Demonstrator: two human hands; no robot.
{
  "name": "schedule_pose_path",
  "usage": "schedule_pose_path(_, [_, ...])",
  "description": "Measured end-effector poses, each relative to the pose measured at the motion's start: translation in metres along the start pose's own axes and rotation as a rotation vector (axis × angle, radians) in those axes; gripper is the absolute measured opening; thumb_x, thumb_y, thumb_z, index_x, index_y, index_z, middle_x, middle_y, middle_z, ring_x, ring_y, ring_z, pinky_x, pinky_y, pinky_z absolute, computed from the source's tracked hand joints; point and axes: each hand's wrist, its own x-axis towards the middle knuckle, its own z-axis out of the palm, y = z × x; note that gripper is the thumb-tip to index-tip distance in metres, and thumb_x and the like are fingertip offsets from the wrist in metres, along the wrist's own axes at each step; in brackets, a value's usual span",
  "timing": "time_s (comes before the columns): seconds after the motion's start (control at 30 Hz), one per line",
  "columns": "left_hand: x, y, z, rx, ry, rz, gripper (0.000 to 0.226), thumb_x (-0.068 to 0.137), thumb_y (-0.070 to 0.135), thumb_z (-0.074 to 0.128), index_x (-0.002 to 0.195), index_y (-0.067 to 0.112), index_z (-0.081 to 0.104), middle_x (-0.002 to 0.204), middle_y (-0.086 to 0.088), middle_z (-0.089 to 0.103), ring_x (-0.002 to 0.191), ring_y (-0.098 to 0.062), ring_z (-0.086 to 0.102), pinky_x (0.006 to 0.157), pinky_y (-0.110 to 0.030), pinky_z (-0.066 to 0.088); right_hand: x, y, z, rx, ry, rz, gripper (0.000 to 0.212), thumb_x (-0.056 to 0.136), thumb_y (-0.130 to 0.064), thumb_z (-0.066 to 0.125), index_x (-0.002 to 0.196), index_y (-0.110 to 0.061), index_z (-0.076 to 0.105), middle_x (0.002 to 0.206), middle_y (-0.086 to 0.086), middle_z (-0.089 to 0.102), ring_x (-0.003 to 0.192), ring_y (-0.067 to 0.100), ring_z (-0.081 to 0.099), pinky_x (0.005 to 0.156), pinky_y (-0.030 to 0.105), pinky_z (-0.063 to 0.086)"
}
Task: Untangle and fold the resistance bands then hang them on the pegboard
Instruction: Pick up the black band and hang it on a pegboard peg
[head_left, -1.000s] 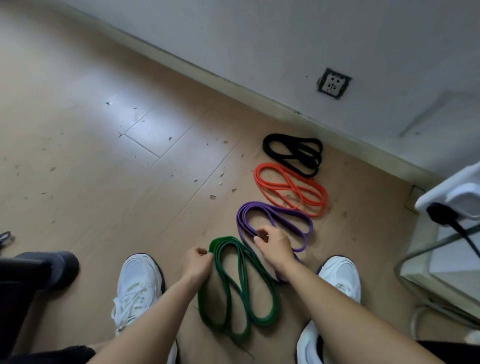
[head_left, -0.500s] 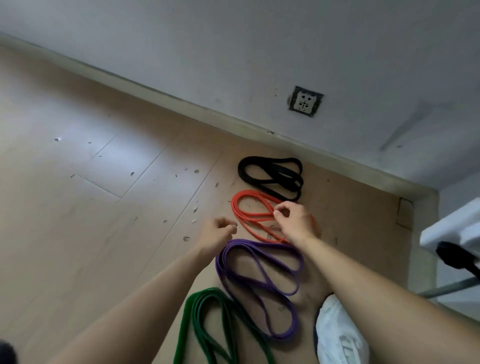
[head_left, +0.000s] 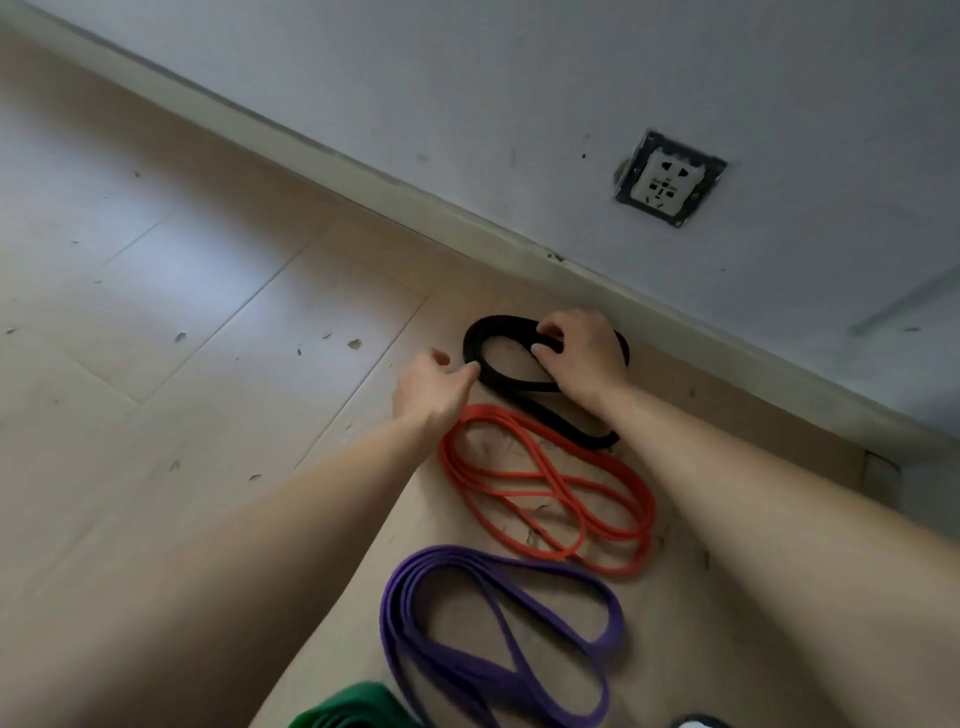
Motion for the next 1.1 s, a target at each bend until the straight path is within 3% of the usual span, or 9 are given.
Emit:
schedule_pose_path(0.17, [0.02,0.023,0.02,0.189,0.084,0.01,0.05,0.079,0.059,0.067,0.109,0.021,0.059,0.102,-0.001,0.064,0.097,-0.029,0.063,0.087,-0.04,0.055,0.034,0.001,0.012,-0.17,-0.084,-0.07,0.042,0.096,-0.036,0.063,0.135,-0.021,0.058,0.136,0.001,0.06,0.128,0.027,0.048,0.107,0.04,0.035])
schedule_pose_path(0.27, [0.027,0.027,0.026,0.213,0.076,0.037,0.038,0.079,0.047,0.069,0.105,0.021,0.058,0.1,-0.004,0.064,0.095,-0.03,0.063,0.084,-0.043,0.057,0.049,0.006,0.016,-0.242,-0.181,-0.048,0.046,0.097,-0.037,0.063,0.138,-0.02,0.055,0.138,0.004,0.06,0.129,0.03,0.05,0.108,0.044,0.034])
schedule_pose_path(0.43, [0.031,0.026,0.016,0.081,0.002,0.065,0.028,0.066,0.037,0.07,0.091,0.028,0.06,0.09,0.0,0.066,0.087,-0.027,0.067,0.079,-0.043,0.061,0.054,0.009,0.004,-0.238,-0.257,-0.054,0.027,0.097,-0.028,0.062,0.12,-0.016,0.067,0.119,0.009,0.068,0.111,0.031,0.061,0.091,0.038,0.048])
schedule_pose_path(0.53, [0.023,0.028,0.006,-0.074,-0.052,0.093,0.031,0.059,0.034,0.071,0.087,0.027,0.059,0.087,-0.001,0.071,0.077,-0.024,0.073,0.069,-0.045,0.064,0.051,0.007,-0.017,-0.133,-0.3,-0.032,0.018,0.096,-0.022,0.064,0.111,-0.015,0.068,0.109,0.008,0.067,0.1,0.027,0.062,0.079,0.033,0.046])
schedule_pose_path(0.63, [0.007,0.04,-0.008,-0.181,-0.112,0.167,0.036,0.067,0.023,0.078,0.097,0.019,0.058,0.089,-0.007,0.073,0.07,-0.021,0.075,0.067,-0.046,0.064,0.043,-0.001,-0.049,-0.112,-0.355,-0.026,0.023,0.092,-0.018,0.067,0.115,-0.014,0.066,0.11,0.007,0.063,0.097,0.022,0.058,0.079,0.03,0.043])
schedule_pose_path(0.73, [-0.019,0.061,-0.026,-0.205,-0.199,0.269,0.031,0.079,0.016,0.08,0.105,0.015,0.064,0.092,-0.008,0.072,0.076,-0.019,0.074,0.065,-0.031,0.063,0.034,-0.015,-0.092,-0.15,-0.43,-0.046,0.022,0.089,-0.018,0.071,0.11,-0.015,0.064,0.107,0.007,0.063,0.099,0.025,0.061,0.078,0.031,0.046])
schedule_pose_path(0.9, [-0.066,0.108,-0.075,-0.124,-0.238,0.442,0.015,0.078,0.025,0.082,0.088,0.017,0.074,0.083,-0.006,0.074,0.07,-0.013,0.065,0.066,-0.032,0.055,0.006,-0.056,-0.172,-0.13,-0.488,-0.096,0.022,0.085,-0.011,0.071,0.091,-0.03,0.062,0.09,-0.005,0.061,0.089,0.018,0.058,0.068,0.028,0.042])
schedule_pose_path(0.97, [-0.089,0.13,-0.101,-0.096,-0.237,0.496,0.014,0.078,0.023,0.084,0.085,0.018,0.073,0.078,-0.001,0.072,0.067,-0.009,0.061,0.063,-0.026,0.049,-0.008,-0.075,-0.201,-0.108,-0.515,-0.107,0.018,0.084,-0.013,0.074,0.092,-0.026,0.066,0.094,-0.005,0.064,0.093,0.017,0.06,0.073,0.027,0.044])
schedule_pose_path(1.1, [-0.143,0.174,-0.156,-0.028,-0.276,0.598,0.014,0.077,0.016,0.085,0.086,0.017,0.073,0.075,0.002,0.07,0.063,-0.003,0.063,0.065,-0.021,0.052,-0.041,-0.108,-0.252,-0.025,-0.5,-0.144,0.013,0.083,-0.016,0.08,0.084,-0.023,0.069,0.095,-0.003,0.07,0.097,0.018,0.066,0.088,0.033,0.049])
